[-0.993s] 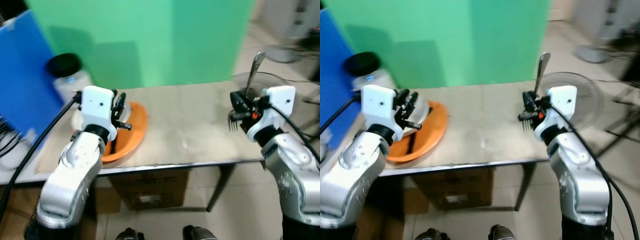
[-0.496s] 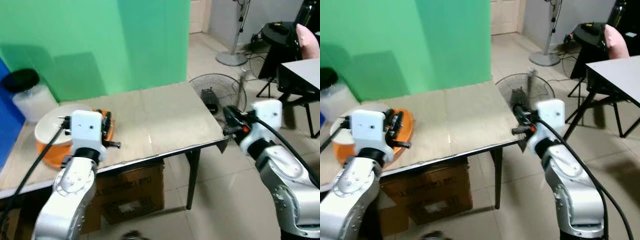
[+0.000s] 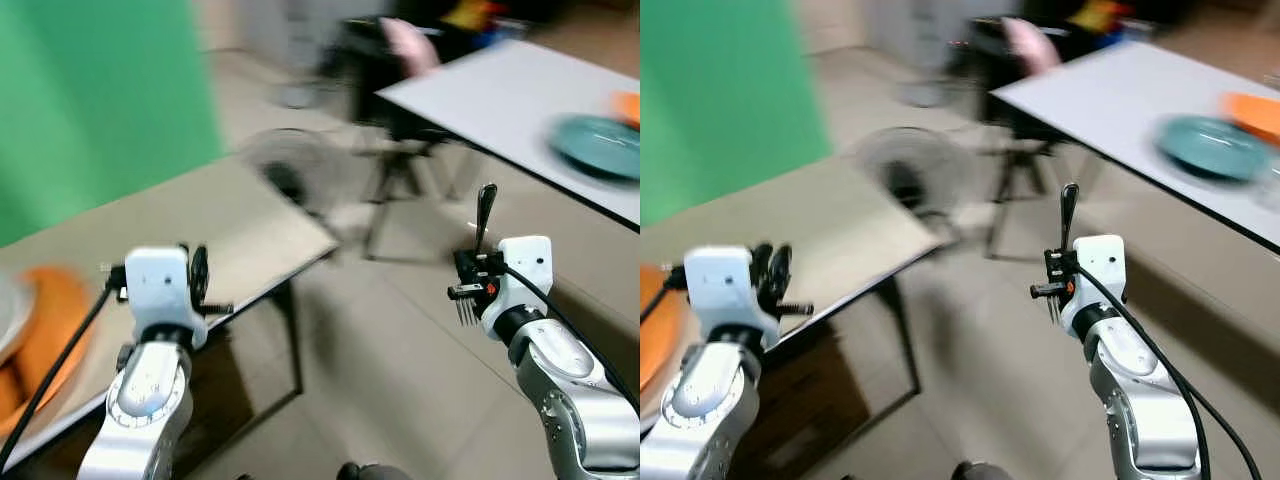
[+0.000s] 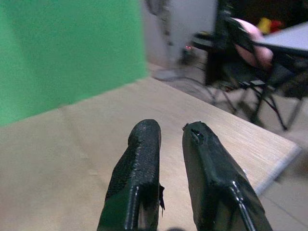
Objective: Setting the table
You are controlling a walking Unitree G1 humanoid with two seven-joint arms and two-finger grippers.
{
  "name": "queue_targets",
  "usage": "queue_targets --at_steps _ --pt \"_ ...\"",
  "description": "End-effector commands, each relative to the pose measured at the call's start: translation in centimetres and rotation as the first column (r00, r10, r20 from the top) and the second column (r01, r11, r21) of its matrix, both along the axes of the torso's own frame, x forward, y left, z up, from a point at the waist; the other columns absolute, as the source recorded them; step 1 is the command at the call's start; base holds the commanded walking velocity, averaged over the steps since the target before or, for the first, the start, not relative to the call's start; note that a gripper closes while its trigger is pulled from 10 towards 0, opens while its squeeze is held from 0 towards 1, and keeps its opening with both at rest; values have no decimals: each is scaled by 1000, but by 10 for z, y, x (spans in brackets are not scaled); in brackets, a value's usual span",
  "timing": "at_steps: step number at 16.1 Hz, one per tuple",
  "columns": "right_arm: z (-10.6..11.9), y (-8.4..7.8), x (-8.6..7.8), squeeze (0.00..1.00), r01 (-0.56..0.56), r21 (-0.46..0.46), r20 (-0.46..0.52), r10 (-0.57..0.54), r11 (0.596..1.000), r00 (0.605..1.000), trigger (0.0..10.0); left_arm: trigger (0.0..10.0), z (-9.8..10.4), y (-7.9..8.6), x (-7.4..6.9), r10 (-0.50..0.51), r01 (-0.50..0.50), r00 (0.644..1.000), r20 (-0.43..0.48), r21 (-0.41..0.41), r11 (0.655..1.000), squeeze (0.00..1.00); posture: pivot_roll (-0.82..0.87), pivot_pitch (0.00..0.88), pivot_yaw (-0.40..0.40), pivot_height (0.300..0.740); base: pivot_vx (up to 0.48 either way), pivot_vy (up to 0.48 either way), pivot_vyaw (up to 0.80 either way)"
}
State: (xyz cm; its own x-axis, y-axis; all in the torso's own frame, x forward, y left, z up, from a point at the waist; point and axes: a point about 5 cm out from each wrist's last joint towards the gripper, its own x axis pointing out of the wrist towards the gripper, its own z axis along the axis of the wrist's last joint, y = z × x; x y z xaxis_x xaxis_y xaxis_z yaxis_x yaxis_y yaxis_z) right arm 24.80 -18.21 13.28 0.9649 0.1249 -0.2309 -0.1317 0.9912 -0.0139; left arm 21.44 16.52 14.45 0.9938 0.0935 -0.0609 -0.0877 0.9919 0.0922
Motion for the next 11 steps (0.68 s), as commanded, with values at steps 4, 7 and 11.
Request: queue_targets --at_steps 4,7,11 --pt "4 -1 -3 0 5 -15 23 -5 1000 1000 10000 10000 1 -11 -2 -42 42 999 23 12 999 0 -83 67 22 740 0 0 -791" --pt "8 -6 -2 0 14 -29 35 -13 999 999 10000 10000 4 -9 -2 -45 46 998 45 -5 999 0 -84 64 13 740 0 0 -792" --pt "11 -6 1 0 5 -50 50 -3 999 999 10000 10000 5 -10 -3 -74 75 995 68 -5 997 0 -88 57 7 740 0 0 -788"
